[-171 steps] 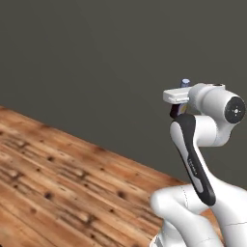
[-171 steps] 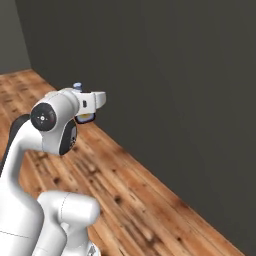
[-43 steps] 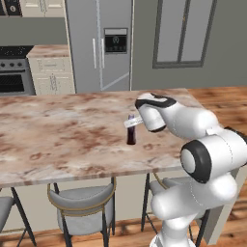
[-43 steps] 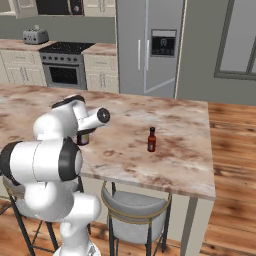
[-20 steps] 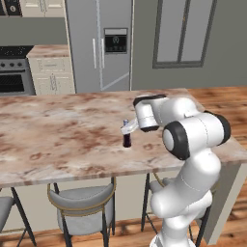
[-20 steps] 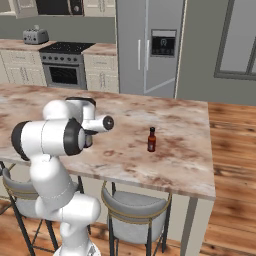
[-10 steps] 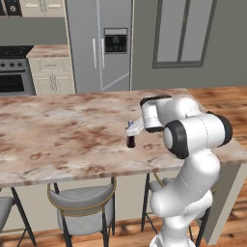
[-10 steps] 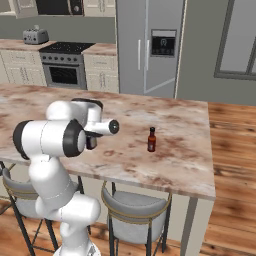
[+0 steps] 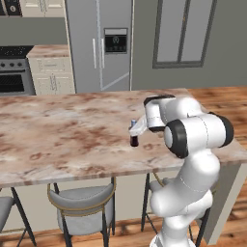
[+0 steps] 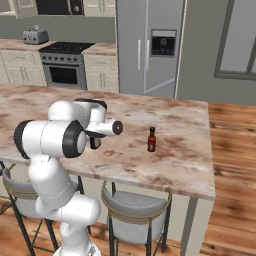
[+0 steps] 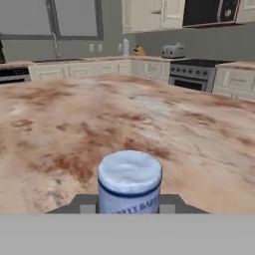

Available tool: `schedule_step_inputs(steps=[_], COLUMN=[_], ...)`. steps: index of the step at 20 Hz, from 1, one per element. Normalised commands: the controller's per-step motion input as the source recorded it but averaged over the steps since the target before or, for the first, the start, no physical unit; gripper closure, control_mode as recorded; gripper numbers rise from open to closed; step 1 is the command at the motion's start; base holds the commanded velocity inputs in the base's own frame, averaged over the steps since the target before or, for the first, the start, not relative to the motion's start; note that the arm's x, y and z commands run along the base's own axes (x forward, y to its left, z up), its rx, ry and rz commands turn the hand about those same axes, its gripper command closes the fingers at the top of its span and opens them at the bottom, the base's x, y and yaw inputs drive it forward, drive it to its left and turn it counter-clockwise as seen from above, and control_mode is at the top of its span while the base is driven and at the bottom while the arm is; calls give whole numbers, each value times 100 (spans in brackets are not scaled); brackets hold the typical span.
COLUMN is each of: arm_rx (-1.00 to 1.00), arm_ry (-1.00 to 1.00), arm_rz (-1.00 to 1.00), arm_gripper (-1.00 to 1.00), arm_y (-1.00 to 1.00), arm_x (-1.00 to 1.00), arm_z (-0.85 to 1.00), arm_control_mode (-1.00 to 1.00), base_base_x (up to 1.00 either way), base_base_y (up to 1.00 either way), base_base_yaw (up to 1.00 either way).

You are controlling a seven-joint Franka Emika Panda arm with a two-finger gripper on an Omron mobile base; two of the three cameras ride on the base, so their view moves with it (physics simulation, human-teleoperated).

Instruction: The dining table condiment station is running low on condiment bottle. Refill the condiment station by opening the cabinet and taking the condiment bottle from the cabinet and placing it on the dining table.

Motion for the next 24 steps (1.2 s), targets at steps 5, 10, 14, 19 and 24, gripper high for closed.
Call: schedule_step_inputs(steps=[5, 10, 14, 19, 24], arm_rx=[-15, -3, 4, 7, 4], arm_ry=[-9, -4, 0, 0, -4], arm_rz=[0, 0, 0, 0, 0], arm_gripper=[100, 100, 100, -100, -100], arm_y=[0, 0, 0, -2, -7], arm_x=[0, 0, 1, -7, -29], arm_z=[-49, -20, 0, 0, 8], arm_control_mode=[-100, -100, -100, -100, -100], base_base_x=[0, 0, 0, 0, 0], base_base_y=[0, 0, 0, 0, 0], base_base_yaw=[0, 0, 0, 0, 0])
